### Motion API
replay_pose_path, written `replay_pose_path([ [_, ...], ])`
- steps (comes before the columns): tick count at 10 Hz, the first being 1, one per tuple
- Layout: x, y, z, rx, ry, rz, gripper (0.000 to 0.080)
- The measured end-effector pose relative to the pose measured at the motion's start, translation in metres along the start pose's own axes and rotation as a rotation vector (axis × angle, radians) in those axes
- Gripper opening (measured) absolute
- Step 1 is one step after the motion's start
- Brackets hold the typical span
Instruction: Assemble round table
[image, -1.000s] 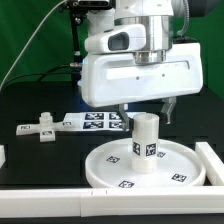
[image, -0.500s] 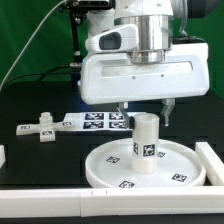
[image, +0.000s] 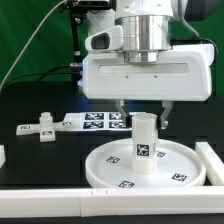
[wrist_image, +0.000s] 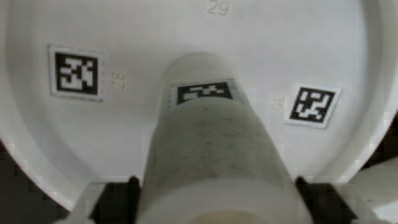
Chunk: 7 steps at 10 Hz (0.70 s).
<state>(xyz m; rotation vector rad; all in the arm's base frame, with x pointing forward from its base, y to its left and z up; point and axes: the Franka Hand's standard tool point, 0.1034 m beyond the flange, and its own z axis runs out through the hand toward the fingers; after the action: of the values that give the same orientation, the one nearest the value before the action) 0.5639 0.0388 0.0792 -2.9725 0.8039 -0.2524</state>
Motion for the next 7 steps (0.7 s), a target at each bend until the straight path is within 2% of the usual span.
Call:
replay_pose_path([
  [2, -0.0003, 0.0004, 0.0003, 0.0, -0.001, 0.198, 0.0407],
  [7, -0.0012, 0.0026, -0.0006, 0.024, -0.056, 0.6, 0.0413],
])
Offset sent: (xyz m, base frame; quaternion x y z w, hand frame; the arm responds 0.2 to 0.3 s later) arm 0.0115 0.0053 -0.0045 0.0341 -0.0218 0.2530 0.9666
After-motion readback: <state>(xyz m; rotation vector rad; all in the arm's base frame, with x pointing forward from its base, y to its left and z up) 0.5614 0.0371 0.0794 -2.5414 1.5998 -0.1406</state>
